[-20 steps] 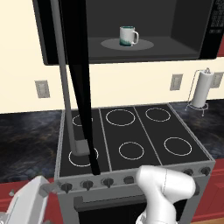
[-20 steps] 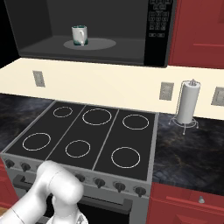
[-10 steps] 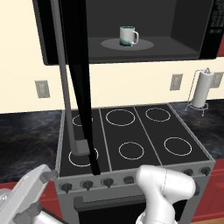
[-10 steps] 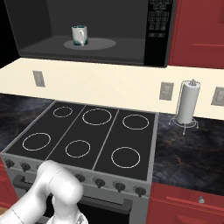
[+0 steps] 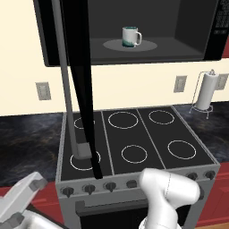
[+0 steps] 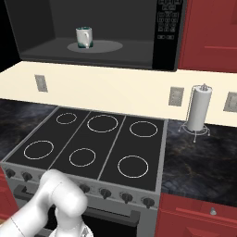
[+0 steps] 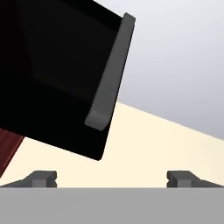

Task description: Pick the mug from the counter and place it inside the microwave. Then close the microwave.

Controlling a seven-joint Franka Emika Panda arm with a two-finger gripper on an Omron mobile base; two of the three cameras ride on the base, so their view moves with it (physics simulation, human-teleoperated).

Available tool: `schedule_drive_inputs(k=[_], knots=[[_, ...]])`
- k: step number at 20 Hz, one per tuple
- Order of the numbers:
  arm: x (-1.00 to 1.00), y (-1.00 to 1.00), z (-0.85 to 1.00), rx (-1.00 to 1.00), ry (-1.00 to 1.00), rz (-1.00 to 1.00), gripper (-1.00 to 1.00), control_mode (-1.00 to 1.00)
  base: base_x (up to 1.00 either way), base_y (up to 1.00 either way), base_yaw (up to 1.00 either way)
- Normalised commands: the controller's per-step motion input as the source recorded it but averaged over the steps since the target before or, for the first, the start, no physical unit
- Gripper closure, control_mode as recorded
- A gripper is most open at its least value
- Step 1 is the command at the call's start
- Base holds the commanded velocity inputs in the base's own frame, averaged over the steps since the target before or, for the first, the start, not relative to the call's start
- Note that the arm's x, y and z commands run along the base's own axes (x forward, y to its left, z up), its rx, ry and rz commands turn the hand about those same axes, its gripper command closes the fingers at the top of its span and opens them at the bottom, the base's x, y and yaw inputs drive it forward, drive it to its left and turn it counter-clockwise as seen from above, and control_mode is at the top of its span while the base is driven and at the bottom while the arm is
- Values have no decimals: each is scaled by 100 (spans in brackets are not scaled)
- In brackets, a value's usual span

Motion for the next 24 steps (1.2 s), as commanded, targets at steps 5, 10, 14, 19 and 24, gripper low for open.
schedule_drive_inputs(k=[5, 10, 14, 19, 24], knots=[[14, 7, 3, 0, 0, 1, -100, -100, 0, 0, 0], [0, -7, 4, 5, 0, 17, -100, -100, 0, 0, 0], [7, -7, 9, 1, 8, 24, -100, -100, 0, 0, 0], [28, 0, 5, 0, 15, 17, -100, -100, 0, 0, 0], [43, -1, 5, 0, 15, 12, -100, -100, 0, 0, 0]])
